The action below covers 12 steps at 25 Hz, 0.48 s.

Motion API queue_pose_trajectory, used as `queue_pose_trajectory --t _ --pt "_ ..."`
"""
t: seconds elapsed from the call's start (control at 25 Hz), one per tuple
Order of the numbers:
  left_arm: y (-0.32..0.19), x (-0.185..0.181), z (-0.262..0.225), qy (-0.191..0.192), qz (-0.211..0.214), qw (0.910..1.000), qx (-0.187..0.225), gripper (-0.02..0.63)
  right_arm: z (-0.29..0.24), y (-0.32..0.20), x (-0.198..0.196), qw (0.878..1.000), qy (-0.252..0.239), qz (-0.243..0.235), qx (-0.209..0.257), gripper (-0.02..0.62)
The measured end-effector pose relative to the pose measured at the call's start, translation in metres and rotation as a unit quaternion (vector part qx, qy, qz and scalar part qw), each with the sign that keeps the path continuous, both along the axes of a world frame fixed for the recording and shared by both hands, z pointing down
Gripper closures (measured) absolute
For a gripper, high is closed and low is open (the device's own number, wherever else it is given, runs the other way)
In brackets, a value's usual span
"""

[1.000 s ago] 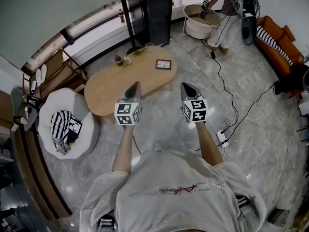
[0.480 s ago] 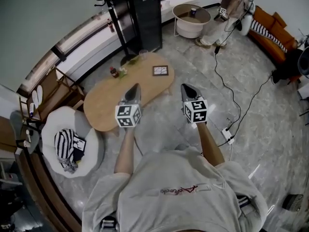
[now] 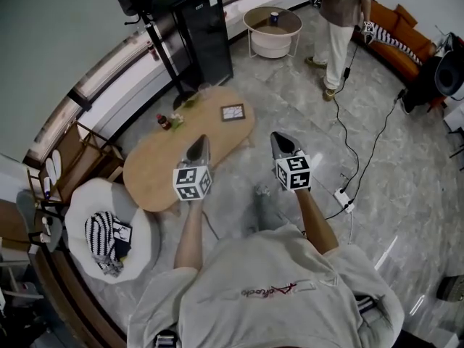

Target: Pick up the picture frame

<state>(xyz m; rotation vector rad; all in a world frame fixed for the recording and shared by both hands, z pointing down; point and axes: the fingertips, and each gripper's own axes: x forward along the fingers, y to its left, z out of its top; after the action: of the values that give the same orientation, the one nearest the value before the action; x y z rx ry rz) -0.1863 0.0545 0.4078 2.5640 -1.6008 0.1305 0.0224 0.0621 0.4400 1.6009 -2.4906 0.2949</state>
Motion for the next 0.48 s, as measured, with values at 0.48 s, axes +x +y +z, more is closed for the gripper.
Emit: queue_pose_trajectory --t 0.48 --pt "-0.066 0.016 0.010 -0.003 -0.004 1.0000 -0.004 0.604 0.009 -0.064 0.008 1.000 0.005 -0.018 -0.004 0.591"
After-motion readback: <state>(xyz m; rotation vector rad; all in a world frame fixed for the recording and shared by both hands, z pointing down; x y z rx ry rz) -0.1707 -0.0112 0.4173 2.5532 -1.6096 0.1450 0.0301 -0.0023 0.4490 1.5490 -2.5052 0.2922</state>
